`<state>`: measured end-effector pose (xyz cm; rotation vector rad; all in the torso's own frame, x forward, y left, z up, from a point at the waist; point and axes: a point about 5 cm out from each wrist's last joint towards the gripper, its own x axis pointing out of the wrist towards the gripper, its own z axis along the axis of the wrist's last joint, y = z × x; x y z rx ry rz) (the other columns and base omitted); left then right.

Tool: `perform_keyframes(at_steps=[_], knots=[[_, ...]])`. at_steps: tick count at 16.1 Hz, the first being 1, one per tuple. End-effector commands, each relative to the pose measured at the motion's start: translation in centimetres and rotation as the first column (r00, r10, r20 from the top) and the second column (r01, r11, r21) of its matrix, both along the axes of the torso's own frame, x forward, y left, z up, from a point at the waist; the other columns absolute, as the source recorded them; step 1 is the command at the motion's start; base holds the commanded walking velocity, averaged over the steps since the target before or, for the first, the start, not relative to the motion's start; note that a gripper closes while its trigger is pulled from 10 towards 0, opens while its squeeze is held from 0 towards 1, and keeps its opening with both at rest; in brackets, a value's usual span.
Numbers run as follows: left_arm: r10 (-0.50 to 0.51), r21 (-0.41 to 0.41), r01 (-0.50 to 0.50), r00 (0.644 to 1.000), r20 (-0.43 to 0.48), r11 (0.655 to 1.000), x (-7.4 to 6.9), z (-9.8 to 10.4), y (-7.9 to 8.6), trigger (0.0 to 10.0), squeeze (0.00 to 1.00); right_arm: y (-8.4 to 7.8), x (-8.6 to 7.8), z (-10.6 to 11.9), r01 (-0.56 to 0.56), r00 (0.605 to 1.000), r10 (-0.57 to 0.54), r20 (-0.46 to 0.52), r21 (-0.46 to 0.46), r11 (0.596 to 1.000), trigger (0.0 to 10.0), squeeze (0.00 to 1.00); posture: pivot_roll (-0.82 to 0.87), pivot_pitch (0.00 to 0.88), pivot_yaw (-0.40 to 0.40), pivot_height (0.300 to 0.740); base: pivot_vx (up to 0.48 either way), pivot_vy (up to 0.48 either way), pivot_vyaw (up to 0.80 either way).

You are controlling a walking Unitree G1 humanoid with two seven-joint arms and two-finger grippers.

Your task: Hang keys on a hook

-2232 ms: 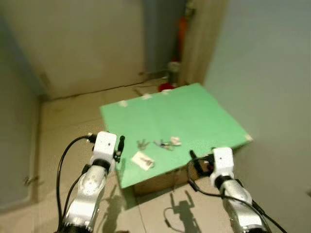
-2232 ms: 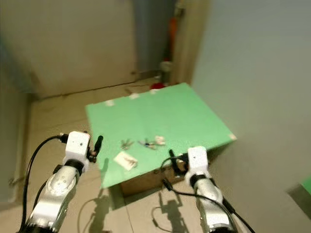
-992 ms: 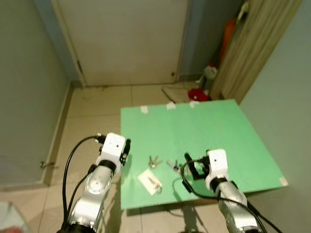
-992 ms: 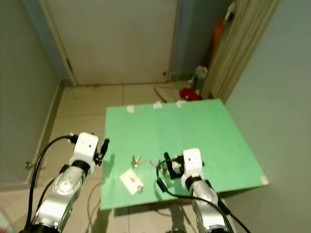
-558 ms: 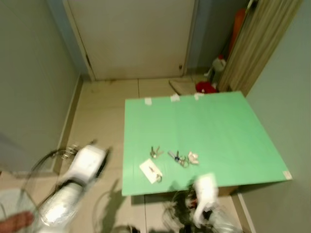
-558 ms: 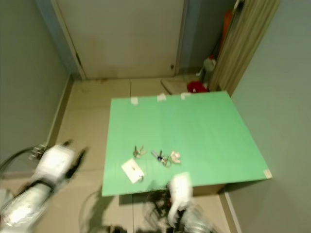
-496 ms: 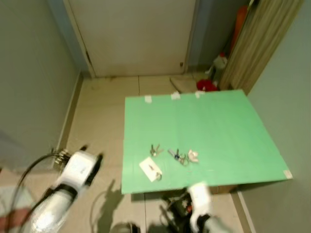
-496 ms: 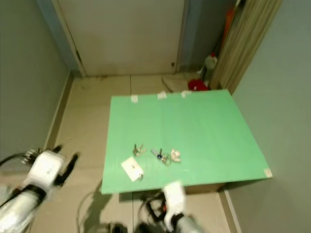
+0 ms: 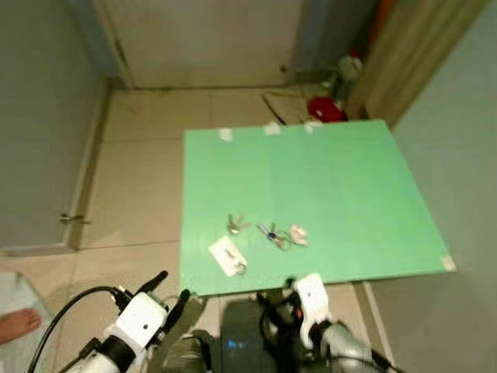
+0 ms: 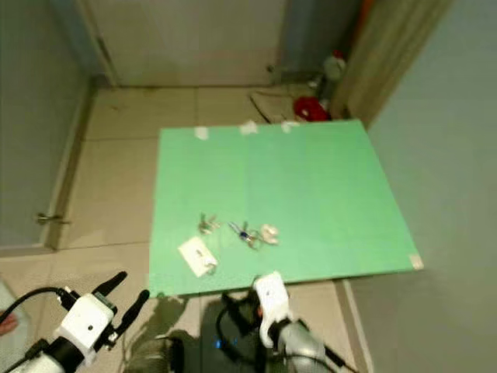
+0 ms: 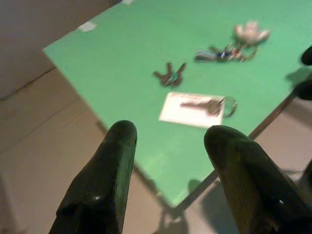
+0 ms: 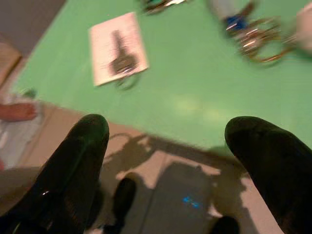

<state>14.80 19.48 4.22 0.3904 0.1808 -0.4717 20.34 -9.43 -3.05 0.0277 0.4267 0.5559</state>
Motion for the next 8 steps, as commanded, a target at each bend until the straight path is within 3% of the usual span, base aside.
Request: perform_keyframes(at_steps=[1, 5, 8], knots=[[-0.014, -0.034, 0.014, 1.000, -0.019, 0.999, -0.8, -0.3, -0.5, 10.0, 0.00, 0.2, -0.2, -0.2, 0.015, 1.000, -0.015, 0.000, -0.003, 1.000, 10.0, 0.00, 0.13, 0.295, -0.032, 0.740, 0.000, 0.000, 0.00], [-0.046, -0.099, 0.046, 0.999, 0.008, 0.994, -0.5, 0.7, -2.0, 10.0, 0.00, 2.3, 2.0, 0.4, 0.129, 0.991, -0.127, -0.028, 0.068, 0.989, 10.0, 0.00, 0.14, 0.304, -0.016, 0.740, 0.000, 0.000, 0.00], [-0.062, -0.119, 0.063, 0.998, 0.015, 0.991, -0.8, 1.1, -2.5, 10.0, 0.00, 3.6, 1.8, -0.1, 0.123, 0.991, -0.118, -0.064, 0.065, 0.990, 10.0, 0.00, 0.15, 0.316, -0.009, 0.740, 0.000, 0.000, 0.00]])
